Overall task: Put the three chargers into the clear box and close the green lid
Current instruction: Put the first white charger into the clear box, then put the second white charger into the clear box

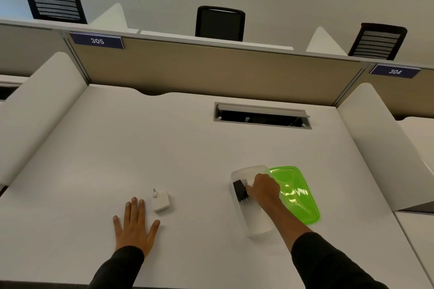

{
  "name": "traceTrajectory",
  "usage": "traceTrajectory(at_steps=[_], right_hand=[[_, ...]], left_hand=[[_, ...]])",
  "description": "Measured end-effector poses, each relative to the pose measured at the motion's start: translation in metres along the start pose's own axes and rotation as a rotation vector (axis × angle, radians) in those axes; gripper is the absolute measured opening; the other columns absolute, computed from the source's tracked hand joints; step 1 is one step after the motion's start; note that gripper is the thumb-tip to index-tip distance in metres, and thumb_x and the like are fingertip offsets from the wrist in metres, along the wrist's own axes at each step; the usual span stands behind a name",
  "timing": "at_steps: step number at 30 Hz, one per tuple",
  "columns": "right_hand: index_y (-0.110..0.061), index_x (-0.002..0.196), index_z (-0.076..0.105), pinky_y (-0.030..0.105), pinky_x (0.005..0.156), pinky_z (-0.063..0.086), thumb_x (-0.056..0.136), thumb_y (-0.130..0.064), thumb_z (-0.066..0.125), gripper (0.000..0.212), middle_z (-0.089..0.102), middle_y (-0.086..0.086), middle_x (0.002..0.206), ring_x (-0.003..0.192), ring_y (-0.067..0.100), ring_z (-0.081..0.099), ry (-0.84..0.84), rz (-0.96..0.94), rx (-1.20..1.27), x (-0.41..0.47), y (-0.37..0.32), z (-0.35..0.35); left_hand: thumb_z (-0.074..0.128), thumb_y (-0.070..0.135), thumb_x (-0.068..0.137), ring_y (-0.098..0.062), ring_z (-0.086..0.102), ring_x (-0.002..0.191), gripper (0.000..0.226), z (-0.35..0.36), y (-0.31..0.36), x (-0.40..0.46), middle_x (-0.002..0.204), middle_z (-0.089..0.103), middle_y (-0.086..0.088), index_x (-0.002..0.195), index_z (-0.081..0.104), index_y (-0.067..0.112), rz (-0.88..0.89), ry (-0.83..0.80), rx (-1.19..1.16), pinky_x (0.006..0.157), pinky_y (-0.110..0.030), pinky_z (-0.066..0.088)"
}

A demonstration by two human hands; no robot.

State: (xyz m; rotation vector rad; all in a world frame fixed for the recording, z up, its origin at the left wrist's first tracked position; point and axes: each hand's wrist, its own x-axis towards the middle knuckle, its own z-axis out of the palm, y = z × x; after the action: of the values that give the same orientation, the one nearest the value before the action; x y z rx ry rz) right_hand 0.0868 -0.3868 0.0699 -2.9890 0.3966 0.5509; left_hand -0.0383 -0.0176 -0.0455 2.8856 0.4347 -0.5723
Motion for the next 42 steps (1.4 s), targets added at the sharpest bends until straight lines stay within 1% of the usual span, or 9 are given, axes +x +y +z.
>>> traceTrajectory(at_steps=[7, 11, 13, 16, 18, 21, 27, 35, 42], right_hand=[[-0.01, 0.115, 0.071, 0.035, 0.087, 0.059, 0.093, -0.043, 0.069, 0.04, 0.075, 0.009, 0.118, 0.112, 0.03, 0.073, -0.004, 0.01, -0.009, 0.01, -0.001, -0.006], [-0.01, 0.11, 0.071, 0.037, 0.084, 0.058, 0.094, -0.036, 0.068, 0.031, 0.072, 0.011, 0.115, 0.106, 0.032, 0.073, 0.143, 0.011, 0.049, 0.013, -0.015, -0.021], [-0.009, 0.11, 0.068, 0.039, 0.085, 0.056, 0.097, -0.037, 0.065, 0.032, 0.067, 0.011, 0.116, 0.107, 0.032, 0.069, 0.253, -0.055, 0.125, 0.011, -0.031, -0.026], [-0.01, 0.114, 0.066, 0.043, 0.09, 0.053, 0.097, -0.04, 0.063, 0.034, 0.065, 0.009, 0.115, 0.108, 0.031, 0.065, 0.369, -0.307, 0.232, 0.001, -0.061, -0.023], [-0.011, 0.119, 0.066, 0.043, 0.094, 0.051, 0.097, -0.042, 0.064, 0.038, 0.067, 0.007, 0.117, 0.109, 0.029, 0.064, 0.337, -0.491, 0.281, -0.009, -0.082, -0.014], [-0.01, 0.132, 0.06, 0.044, 0.102, 0.05, 0.096, -0.044, 0.066, 0.05, 0.062, 0.008, 0.129, 0.121, 0.029, 0.06, 0.115, -0.642, 0.285, -0.026, -0.112, 0.01], [-0.01, 0.141, 0.05, 0.05, 0.104, 0.052, 0.089, -0.035, 0.079, 0.065, 0.053, 0.011, 0.14, 0.13, 0.033, 0.053, -0.093, -0.848, 0.042, -0.048, -0.163, 0.051], [-0.008, 0.138, 0.048, 0.047, 0.095, 0.055, 0.083, -0.028, 0.085, 0.069, 0.051, 0.014, 0.137, 0.124, 0.033, 0.053, -0.085, -0.918, -0.092, -0.057, -0.197, 0.071], [-0.006, 0.133, 0.053, 0.043, 0.085, 0.054, 0.082, -0.022, 0.083, 0.061, 0.056, 0.014, 0.128, 0.115, 0.031, 0.057, -0.01, -0.888, -0.134, -0.061, -0.204, 0.082]], left_hand=[[-0.03, 0.079, 0.065, -0.023, -0.017, 0.16, 0.115, 0.001, -0.001, 0.0, 0.169, -0.026, -0.005, 0.157, -0.02, 0.01, 0.003, 0.008, -0.008, 0.129, -0.06, -0.004], [-0.03, 0.079, 0.067, -0.023, -0.014, 0.161, 0.115, 0.001, 0.0, -0.001, 0.17, -0.023, -0.005, 0.158, -0.017, 0.01, 0.007, 0.019, -0.015, 0.129, -0.06, -0.004], [-0.031, 0.078, 0.067, -0.023, -0.015, 0.16, 0.114, 0.001, 0.0, -0.001, 0.17, -0.025, -0.005, 0.157, -0.019, 0.01, 0.007, 0.026, -0.005, 0.129, -0.06, -0.004], [-0.03, 0.078, 0.068, -0.023, -0.013, 0.161, 0.114, 0.002, 0.0, -0.001, 0.171, -0.022, -0.005, 0.158, -0.015, 0.011, 0.01, 0.033, -0.004, 0.129, -0.059, -0.003], [-0.031, 0.078, 0.067, -0.023, -0.012, 0.161, 0.114, 0.002, -0.001, -0.002, 0.171, -0.021, -0.005, 0.159, -0.015, 0.011, 0.009, 0.032, 0.007, 0.129, -0.059, -0.003], [-0.031, 0.078, 0.067, -0.023, -0.013, 0.161, 0.114, 0.002, -0.001, -0.001, 0.17, -0.023, -0.005, 0.158, -0.017, 0.012, 0.011, 0.038, 0.009, 0.129, -0.059, -0.003], [-0.027, 0.079, 0.068, -0.023, -0.016, 0.16, 0.112, 0.004, -0.003, 0.001, 0.17, -0.025, -0.005, 0.158, -0.02, 0.012, 0.009, 0.034, 0.011, 0.129, -0.06, -0.005], [-0.023, 0.08, 0.069, -0.023, -0.021, 0.159, 0.11, 0.008, -0.004, 0.003, 0.167, -0.031, -0.006, 0.157, -0.022, 0.013, 0.023, 0.042, 0.02, 0.128, -0.06, -0.008], [-0.003, 0.081, 0.08, -0.025, -0.018, 0.159, 0.105, 0.012, -0.007, 0.004, 0.168, -0.027, -0.006, 0.158, -0.016, 0.012, 0.044, 0.067, 0.012, 0.128, -0.061, -0.007]])
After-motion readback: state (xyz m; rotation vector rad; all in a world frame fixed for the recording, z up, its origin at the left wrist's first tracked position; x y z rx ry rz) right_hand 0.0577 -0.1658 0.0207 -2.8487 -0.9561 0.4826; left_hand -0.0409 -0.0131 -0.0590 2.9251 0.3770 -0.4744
